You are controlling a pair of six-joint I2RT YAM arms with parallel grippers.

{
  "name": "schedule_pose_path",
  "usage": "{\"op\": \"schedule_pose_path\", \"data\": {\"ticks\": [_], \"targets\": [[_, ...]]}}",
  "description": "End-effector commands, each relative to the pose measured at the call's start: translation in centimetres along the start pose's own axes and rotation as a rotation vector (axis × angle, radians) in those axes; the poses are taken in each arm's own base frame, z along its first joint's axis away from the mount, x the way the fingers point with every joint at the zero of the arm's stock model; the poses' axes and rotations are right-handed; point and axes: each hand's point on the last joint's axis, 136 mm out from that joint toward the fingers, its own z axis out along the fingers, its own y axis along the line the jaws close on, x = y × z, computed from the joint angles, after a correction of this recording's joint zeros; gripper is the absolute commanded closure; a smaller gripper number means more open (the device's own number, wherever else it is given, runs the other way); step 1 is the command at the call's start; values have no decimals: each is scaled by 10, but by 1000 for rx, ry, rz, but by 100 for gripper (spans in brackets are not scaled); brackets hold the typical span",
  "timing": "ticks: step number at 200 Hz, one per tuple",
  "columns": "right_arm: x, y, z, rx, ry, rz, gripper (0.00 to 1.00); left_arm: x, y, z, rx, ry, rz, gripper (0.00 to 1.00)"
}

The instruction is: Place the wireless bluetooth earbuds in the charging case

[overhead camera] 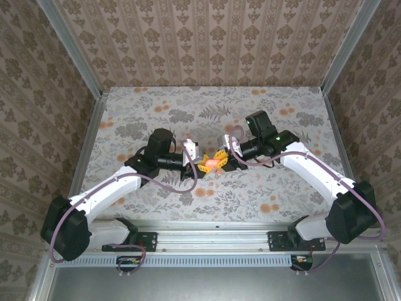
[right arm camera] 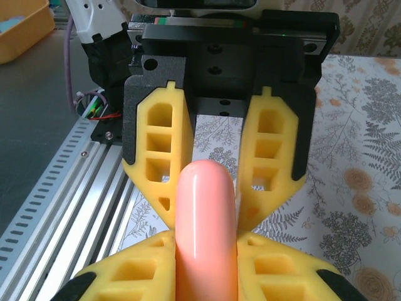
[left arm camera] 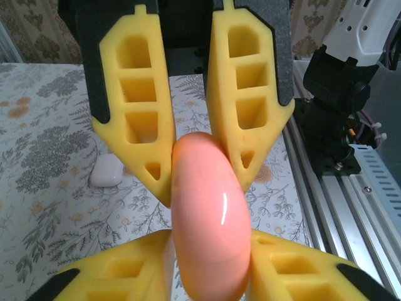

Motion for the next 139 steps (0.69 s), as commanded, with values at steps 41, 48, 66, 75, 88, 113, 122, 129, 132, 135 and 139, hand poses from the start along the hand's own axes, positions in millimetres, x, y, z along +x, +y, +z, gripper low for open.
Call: {"op": "schedule_pose_path", "data": {"ticks": [41, 48, 66, 75, 88, 113, 122, 129, 132, 135, 139], "targets": [[-8, 7, 0, -34, -43, -26, 81, -14, -1, 0, 28, -38, 7, 63], [-8, 7, 0, -34, -44, -27, 81, -13, -1, 0, 30, -36, 4, 63], [-8, 7, 0, -36, -46, -26, 81, -13, -1, 1, 31, -37, 3, 64], [-8, 7, 0, -38, -47, -24, 81, -14, -1, 1, 31, -37, 3, 64], [-7, 8, 0, -39, -46, -23, 81, -14, -1, 1, 31, -35, -1, 67], [-4, 8, 1, -40, -39, -18, 81, -15, -1, 1, 34, -37, -3, 71], [-3, 7, 2, -41, -38, -16, 81, -15, -1, 1, 33, -38, -3, 67], [-2, 7, 2, -40, -36, -16, 81, -15, -1, 1, 32, -38, -4, 66], [-2, 7, 2, -40, -35, -14, 81, -15, -1, 1, 32, -38, -6, 66], [-2, 7, 2, -39, -35, -16, 81, -16, -1, 1, 33, -39, -5, 66], [-2, 7, 2, -40, -35, -15, 81, -16, -1, 1, 30, -39, -6, 66]]}}
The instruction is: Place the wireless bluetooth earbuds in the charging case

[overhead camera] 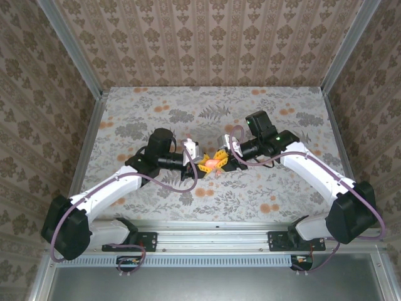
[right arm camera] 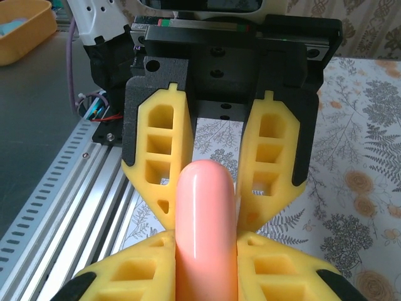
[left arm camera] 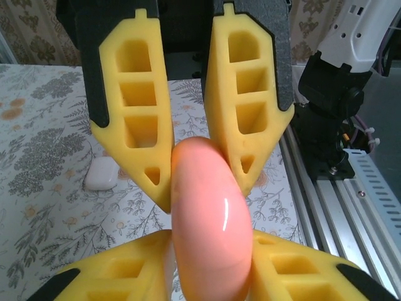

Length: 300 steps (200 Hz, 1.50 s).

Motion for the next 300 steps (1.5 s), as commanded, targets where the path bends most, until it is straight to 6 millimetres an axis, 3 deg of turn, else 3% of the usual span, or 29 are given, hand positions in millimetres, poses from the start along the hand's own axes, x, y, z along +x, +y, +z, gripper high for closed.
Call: {"op": "schedule_pose_path", "data": {"ticks": [1, 38, 77, 95, 126, 239, 266, 300], "targets": [[-1, 7, 2, -35, -28, -14, 80, -14, 0, 0, 15, -29, 11, 66], [0, 6, 3, -34, -26, -16, 81, -14, 0, 0, 16, -28, 11, 66], [1, 6, 3, -32, -20, -13, 80, -15, 0, 0, 16, -30, 11, 77], [1, 5, 2, -24, -17, 2, 72, -12, 1, 1, 9, -22, 11, 82], [-5, -8, -6, 36, -48, 15, 62, -7, 1, 0, 4, -12, 12, 84], [-8, -42, -38, 202, -77, 82, 61, 2, 0, 1, -29, 16, 19, 85], [-9, -49, -41, 231, -82, 125, 59, 4, 8, -3, -92, 9, 3, 85], [-15, -61, -48, 292, -91, 217, 56, 16, 38, -14, -248, 16, -84, 85]]}}
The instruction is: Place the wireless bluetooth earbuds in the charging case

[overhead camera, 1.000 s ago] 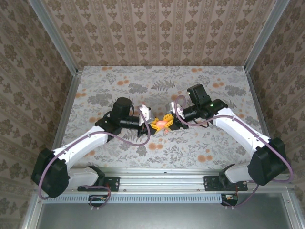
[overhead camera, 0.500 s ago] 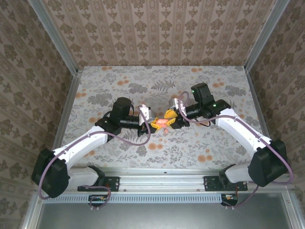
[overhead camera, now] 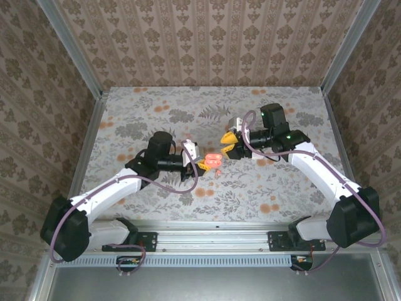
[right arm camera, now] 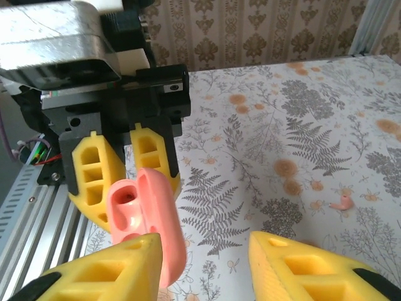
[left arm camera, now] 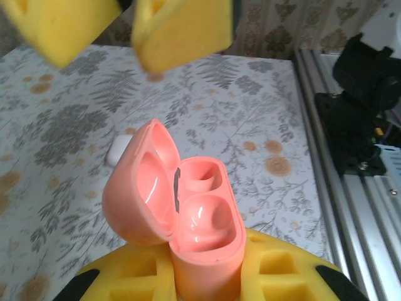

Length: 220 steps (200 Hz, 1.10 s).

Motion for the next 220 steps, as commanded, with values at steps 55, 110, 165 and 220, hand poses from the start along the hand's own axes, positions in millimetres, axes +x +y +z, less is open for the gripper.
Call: {"op": "schedule_pose_path", "data": {"ticks": [55, 110, 165, 220], "targets": [[-2, -52, -4, 229, 86, 454, 52, 9, 68, -35, -391, 4, -161, 86], [62, -61, 5, 397, 315, 909, 47, 25, 88, -61, -558, 50, -201, 86], [110, -45, 4, 564, 498, 1239, 47, 52, 94, -67, -643, 82, -235, 86], [149, -28, 29, 614, 711, 1324, 47, 69, 106, -93, -776, 112, -297, 87]]}}
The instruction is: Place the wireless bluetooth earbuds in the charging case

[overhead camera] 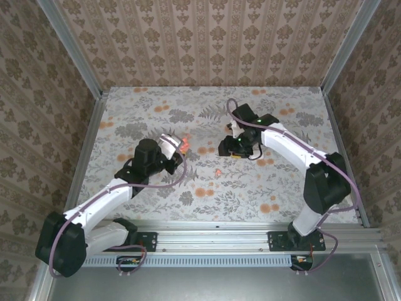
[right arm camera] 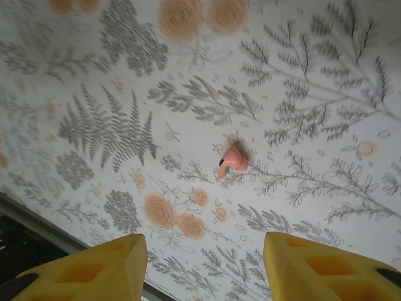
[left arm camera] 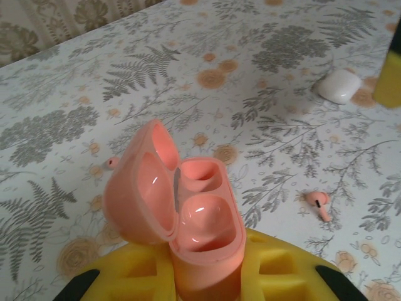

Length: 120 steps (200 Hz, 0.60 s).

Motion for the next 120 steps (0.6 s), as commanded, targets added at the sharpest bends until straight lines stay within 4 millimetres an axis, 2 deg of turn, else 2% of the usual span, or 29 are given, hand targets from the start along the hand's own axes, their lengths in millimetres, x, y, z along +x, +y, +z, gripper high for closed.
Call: {"op": "schedule_pose_path", "data": {"ticks": [1, 38, 83, 120], "targets": [[15, -14, 15, 120, 87, 95, 47, 0, 22, -9, -99, -6, -56, 87], [25, -13, 47, 169, 164, 114, 49, 3, 38, -18, -152, -11, -84, 87], [30, -13, 85, 200, 241, 109, 52, 1, 38, -21, -150, -15, -71, 87], [31, -15, 100, 209, 270, 115, 55, 1, 37, -20, -138, -18, -72, 87]]}}
